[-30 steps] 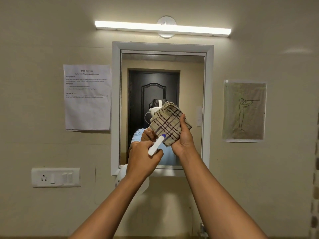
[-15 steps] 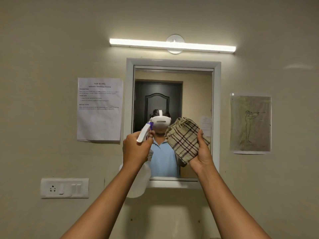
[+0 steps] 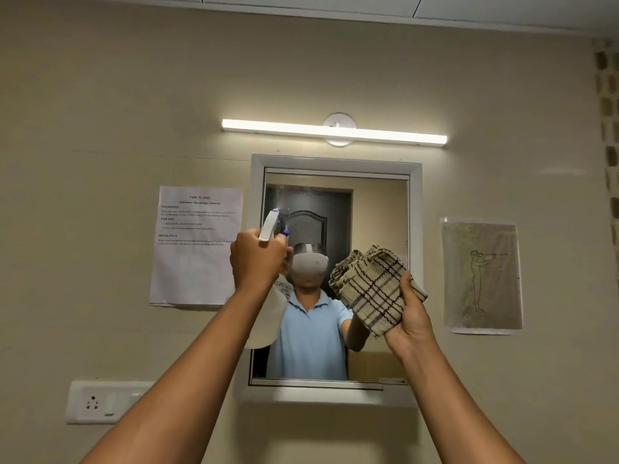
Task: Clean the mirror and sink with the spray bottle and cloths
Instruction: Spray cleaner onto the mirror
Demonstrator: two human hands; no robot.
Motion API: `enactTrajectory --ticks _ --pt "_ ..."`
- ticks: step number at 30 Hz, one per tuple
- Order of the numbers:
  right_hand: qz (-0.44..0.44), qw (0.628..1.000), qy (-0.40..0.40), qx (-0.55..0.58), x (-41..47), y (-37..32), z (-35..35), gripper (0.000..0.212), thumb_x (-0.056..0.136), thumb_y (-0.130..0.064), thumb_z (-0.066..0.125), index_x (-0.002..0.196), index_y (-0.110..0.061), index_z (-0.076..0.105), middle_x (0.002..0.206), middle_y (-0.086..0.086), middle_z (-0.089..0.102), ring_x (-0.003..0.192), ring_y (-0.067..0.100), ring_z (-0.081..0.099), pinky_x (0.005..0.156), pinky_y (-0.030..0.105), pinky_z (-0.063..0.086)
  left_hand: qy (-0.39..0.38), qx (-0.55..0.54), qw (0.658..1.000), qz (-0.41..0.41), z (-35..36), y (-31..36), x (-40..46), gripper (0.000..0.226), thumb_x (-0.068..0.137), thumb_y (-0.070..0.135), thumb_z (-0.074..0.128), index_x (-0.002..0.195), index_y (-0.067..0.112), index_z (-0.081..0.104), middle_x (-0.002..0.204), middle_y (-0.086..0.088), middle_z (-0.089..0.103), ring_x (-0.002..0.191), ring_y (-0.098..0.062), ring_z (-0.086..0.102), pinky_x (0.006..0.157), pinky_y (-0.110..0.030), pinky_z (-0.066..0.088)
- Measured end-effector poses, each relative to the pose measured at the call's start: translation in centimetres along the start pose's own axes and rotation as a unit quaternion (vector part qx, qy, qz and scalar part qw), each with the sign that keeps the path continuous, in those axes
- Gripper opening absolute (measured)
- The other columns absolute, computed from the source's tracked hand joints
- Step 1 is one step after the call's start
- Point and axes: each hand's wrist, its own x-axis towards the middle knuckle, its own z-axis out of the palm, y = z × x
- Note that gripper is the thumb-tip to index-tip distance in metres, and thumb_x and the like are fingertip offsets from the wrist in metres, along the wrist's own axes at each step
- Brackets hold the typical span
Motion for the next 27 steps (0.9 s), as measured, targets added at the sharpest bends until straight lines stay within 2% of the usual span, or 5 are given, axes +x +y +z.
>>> enactTrajectory --ticks 3,8,14,22,27 --pt "0.002 1.000 -0.006 0.002 0.3 -1.2 -0.6 0.049 0.090 -0.042 0.060 0.131 -0.016 0.059 0.124 0.015 0.068 0.118 0.033 0.062 0.106 0.056 0.043 0.020 0.001 1.000 -0.013 0.7 0.4 0.2 0.030 0.086 0.018 0.066 0.063 0.026 0.048 0.061 0.006 0.054 0.067 -0.025 0.065 0.069 -0.042 0.060" --pt "-0.003 1.000 0.003 -0.014 0.9 -3.1 -1.8 0.055 0.087 -0.044 0.062 0.133 -0.014 0.058 0.126 0.016 0.067 0.119 0.035 0.061 0.107 0.059 0.042 -0.002 0.000 1.000 0.011 3.1 1.5 -1.7 0.019 0.089 0.017 0.066 0.076 0.017 0.052 0.069 0.004 0.053 0.066 -0.014 0.056 0.060 -0.020 0.048" --pt "-0.008 1.000 0.018 -0.010 0.9 -5.8 -4.2 0.056 0.086 -0.044 0.064 0.133 -0.013 0.058 0.127 0.016 0.066 0.120 0.035 0.061 0.107 0.060 0.041 -0.063 -0.019 0.997 0.033 8.4 2.8 -4.7 0.019 0.085 0.019 0.067 0.070 0.026 0.058 0.068 -0.001 0.063 0.063 -0.017 0.066 0.059 -0.041 0.061" --pt "-0.025 0.999 0.038 -0.020 0.3 -7.9 -7.8 0.065 0.080 -0.048 0.070 0.132 -0.012 0.059 0.127 0.016 0.066 0.119 0.034 0.062 0.108 0.059 0.040 -0.109 -0.015 0.993 0.043 13.8 3.1 -8.5 0.023 0.083 0.025 0.068 0.069 0.033 0.052 0.068 0.006 0.058 0.077 -0.020 0.065 0.074 -0.042 0.059" --pt "-0.010 0.999 0.039 -0.020 -0.5 -7.8 -8.4 0.055 0.088 -0.046 0.060 0.131 -0.013 0.059 0.123 0.015 0.068 0.113 0.031 0.066 0.097 0.054 0.052 -0.104 -0.007 0.994 0.033 13.6 1.2 -9.3 0.014 0.087 0.023 0.067 0.074 0.022 0.062 0.068 0.003 0.061 0.069 -0.017 0.064 0.062 -0.031 0.056"
